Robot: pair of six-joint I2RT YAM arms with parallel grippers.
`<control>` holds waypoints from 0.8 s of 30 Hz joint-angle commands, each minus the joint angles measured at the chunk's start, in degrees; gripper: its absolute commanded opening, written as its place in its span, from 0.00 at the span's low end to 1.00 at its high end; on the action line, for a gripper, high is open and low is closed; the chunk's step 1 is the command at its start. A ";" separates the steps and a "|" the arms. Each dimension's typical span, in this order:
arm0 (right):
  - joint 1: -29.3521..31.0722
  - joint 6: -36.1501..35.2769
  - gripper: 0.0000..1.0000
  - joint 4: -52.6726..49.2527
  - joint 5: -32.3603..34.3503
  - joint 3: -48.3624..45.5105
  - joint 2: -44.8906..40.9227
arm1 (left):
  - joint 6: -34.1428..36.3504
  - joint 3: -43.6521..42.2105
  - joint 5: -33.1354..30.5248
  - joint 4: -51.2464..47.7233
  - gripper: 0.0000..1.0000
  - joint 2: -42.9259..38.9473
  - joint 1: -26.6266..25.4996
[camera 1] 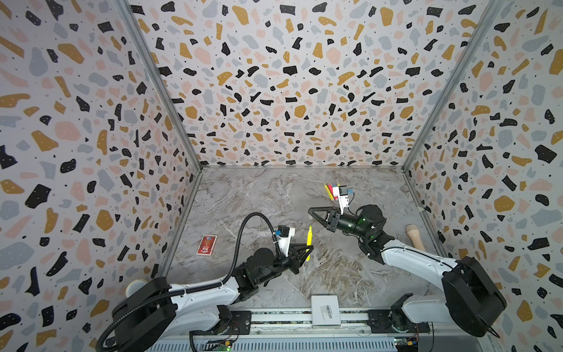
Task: Insert the pens into the pen caps
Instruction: 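Push the clear cap down onto the highlighter tip with the right gripper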
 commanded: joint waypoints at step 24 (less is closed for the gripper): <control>2.14 -0.88 0.07 -0.90 3.03 1.61 -4.16 | -0.20 0.93 -0.43 3.55 0.00 -1.51 -0.46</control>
